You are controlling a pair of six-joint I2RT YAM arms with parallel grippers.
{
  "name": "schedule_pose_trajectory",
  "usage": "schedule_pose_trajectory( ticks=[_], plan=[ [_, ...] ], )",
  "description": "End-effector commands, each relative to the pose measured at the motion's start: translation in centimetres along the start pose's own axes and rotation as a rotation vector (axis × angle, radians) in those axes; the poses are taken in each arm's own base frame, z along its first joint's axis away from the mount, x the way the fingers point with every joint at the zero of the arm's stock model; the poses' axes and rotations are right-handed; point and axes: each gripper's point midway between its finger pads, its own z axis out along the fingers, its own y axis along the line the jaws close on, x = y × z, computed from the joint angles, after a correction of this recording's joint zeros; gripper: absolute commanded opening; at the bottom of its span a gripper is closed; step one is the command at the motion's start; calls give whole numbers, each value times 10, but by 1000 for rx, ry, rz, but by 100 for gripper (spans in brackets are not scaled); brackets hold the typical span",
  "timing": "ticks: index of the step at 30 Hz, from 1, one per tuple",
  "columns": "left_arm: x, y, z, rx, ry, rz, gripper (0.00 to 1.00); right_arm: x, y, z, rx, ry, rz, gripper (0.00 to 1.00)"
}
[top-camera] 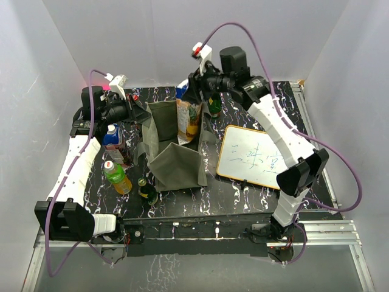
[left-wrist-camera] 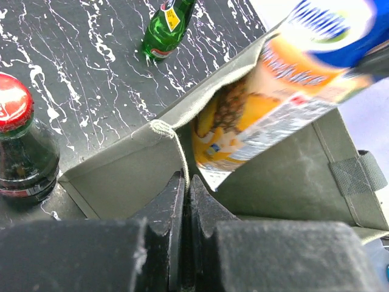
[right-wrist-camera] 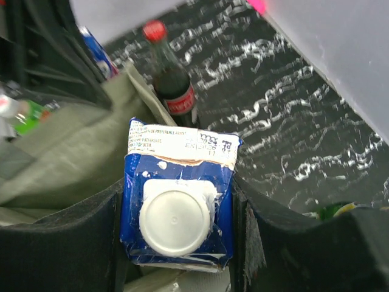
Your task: Place the beverage into the canvas bag
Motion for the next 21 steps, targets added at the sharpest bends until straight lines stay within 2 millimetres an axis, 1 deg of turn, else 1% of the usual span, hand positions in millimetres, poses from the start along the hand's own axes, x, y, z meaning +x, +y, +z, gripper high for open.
schedule_pose_trajectory(
  ticks=[1,5,10,13,15,19,21],
  plan=[
    [-10,-18,-12,28,-45,13,0,-86,29,-31,75,-267,-309,8],
    [-9,-14,-12,-2,-38,-5,0,-60,35,-10,94,-198,-384,8],
    [-1,-10,-9,-6,-15,-27,0,-40,26,5,116,-162,-425,8],
    [0,-12,-8,4,-16,-29,0,-30,21,11,121,-149,-456,8],
    [2,-12,-7,7,-13,-30,0,-26,15,14,144,-151,-466,8],
    [8,-10,-5,8,-1,-36,0,-34,-2,16,234,-196,-460,8],
    [10,-10,-5,9,1,-38,0,-35,-6,18,252,-205,-466,8]
  ],
)
